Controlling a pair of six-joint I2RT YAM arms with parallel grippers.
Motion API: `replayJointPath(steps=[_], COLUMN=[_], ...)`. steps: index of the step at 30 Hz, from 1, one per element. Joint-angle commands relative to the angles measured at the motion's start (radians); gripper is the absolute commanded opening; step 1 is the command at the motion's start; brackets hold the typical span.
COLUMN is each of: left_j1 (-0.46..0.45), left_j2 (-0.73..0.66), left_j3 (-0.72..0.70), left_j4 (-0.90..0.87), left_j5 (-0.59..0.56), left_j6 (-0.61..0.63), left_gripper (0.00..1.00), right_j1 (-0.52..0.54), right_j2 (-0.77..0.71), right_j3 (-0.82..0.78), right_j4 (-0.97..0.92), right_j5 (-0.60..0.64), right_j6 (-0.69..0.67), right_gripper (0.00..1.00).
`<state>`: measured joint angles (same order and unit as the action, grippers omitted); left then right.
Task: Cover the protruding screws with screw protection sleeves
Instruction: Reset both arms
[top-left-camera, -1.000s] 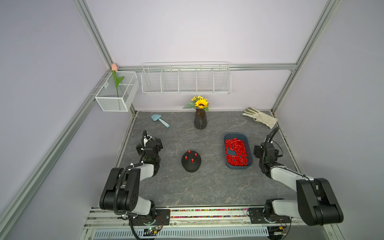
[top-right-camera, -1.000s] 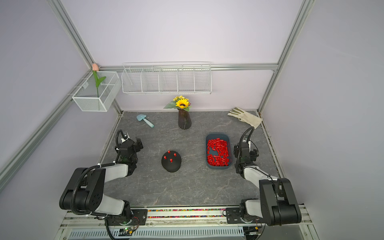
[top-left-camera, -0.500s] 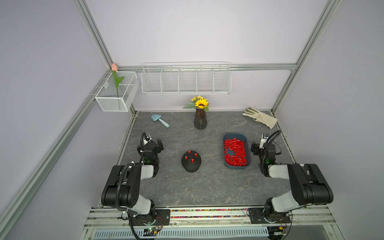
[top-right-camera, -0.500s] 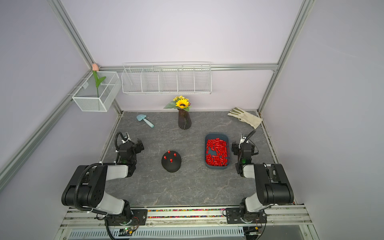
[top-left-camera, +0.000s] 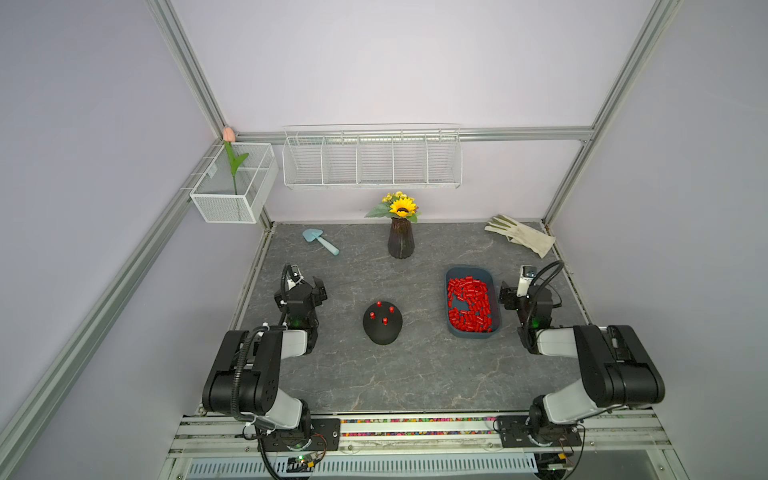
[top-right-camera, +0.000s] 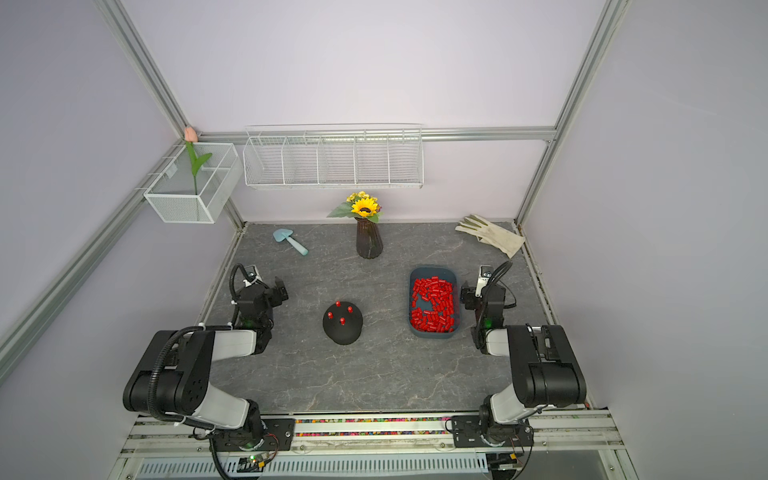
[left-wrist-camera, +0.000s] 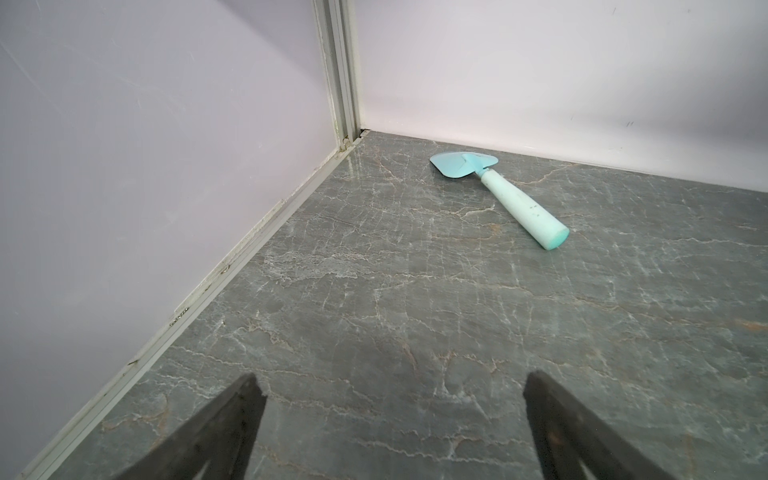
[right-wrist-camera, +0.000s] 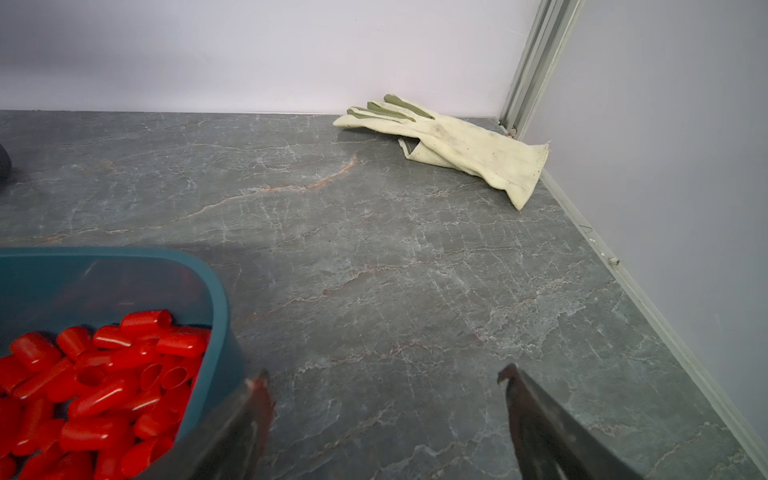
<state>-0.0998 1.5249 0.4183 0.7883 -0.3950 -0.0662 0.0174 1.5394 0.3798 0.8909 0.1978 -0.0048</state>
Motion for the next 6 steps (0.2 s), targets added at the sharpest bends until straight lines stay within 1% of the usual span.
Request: replayJointPath(steps=[1,6], left_j1=[0.006,0.006], left_j2=[0.000,0.000], left_j3=[-0.003,-0.004], left_j4=[0.027,0.026], left_j5=[0.005,0.006], left_j6=[0.009,0.008], left_gripper=[1.00,1.00], right_j1=[0.001,0.002], right_j2=[0.007,0.003], right_j3=[-0.006,-0.015], right_j4=[0.023,0.034], right_j5=[-0.013,-0.012], right_j6=[-0.016,-0.018], right_gripper=[0.89,0.89])
